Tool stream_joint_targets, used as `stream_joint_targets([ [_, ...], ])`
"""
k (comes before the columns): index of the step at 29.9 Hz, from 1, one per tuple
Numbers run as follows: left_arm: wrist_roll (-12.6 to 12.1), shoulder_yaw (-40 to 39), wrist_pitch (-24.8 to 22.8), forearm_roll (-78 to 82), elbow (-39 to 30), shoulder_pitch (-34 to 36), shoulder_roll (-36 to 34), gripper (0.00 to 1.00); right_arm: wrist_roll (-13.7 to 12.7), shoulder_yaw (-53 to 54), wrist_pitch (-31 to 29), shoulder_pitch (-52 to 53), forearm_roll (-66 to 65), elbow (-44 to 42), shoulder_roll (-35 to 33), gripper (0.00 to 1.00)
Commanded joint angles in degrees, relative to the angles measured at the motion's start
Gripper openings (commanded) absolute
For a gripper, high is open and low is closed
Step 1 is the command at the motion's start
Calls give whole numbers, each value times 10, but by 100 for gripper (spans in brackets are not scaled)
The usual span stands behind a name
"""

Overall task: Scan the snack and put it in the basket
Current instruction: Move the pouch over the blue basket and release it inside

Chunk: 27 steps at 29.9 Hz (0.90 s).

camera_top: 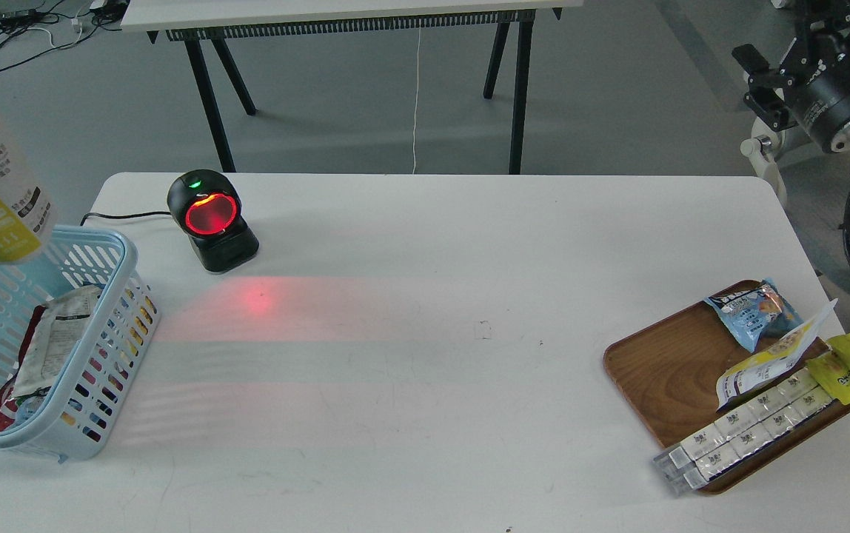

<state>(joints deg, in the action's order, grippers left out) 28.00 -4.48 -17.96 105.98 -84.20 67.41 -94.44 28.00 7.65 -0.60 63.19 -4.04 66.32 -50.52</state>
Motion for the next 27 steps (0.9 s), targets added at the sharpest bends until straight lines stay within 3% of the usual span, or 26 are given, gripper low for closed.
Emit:
stream_joint_targets([
  [1, 0, 33, 23, 0, -1, 0, -9, 0, 0, 0, 0, -1, 0, -5, 2, 98],
  [8, 0, 90, 54, -2, -2, 0, -5, 0, 0, 4, 0, -3, 0, -6, 2, 98],
  [27, 0, 168, 82, -7, -9, -1, 36, 3, 0, 4, 0, -2, -1, -6, 2, 98],
])
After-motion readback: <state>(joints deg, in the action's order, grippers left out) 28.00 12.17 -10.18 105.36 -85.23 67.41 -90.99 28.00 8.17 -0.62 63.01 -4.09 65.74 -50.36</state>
